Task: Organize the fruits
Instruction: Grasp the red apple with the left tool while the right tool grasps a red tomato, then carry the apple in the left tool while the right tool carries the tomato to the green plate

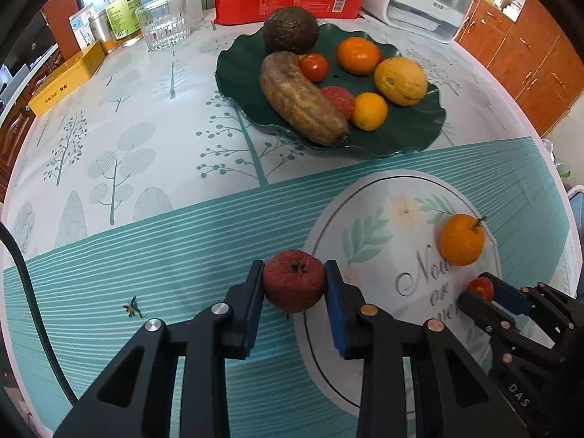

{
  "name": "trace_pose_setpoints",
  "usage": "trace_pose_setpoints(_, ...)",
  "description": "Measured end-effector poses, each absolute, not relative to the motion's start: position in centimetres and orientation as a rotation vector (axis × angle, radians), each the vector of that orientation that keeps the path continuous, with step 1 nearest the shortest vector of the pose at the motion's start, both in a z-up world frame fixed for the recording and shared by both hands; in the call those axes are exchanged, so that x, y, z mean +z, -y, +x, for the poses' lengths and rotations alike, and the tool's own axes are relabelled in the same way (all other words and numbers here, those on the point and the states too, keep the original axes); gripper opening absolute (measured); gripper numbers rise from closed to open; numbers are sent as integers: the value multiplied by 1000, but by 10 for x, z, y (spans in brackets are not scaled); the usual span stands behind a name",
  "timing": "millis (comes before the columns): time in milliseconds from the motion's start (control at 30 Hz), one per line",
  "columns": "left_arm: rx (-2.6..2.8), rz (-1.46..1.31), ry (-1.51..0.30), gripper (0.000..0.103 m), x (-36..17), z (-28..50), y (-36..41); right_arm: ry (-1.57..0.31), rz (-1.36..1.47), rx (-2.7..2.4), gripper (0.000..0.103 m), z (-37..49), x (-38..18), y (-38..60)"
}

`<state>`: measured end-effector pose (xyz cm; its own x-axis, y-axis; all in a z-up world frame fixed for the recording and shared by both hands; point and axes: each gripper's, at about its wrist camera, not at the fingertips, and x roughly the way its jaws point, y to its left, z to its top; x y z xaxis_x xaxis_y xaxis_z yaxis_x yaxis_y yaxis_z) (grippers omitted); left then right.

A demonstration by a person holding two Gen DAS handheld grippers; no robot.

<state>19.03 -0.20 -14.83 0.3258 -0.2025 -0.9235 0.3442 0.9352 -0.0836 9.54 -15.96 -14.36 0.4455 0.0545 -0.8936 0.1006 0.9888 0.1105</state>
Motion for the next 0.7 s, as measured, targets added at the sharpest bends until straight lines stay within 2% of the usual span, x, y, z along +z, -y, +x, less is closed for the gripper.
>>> trace_pose_setpoints(367,-442,148,-1162,30,-101,159,24,-1129,171,50,26,87,-115,154)
trace_pose_setpoints(500,-442,177,-1121,30,-70,159,32,-1088,159,71,26,94,-81,159)
trace_pose_setpoints(700,-410,197,-1036,30,-8,175,41,-961,74,93,26,119,0,171)
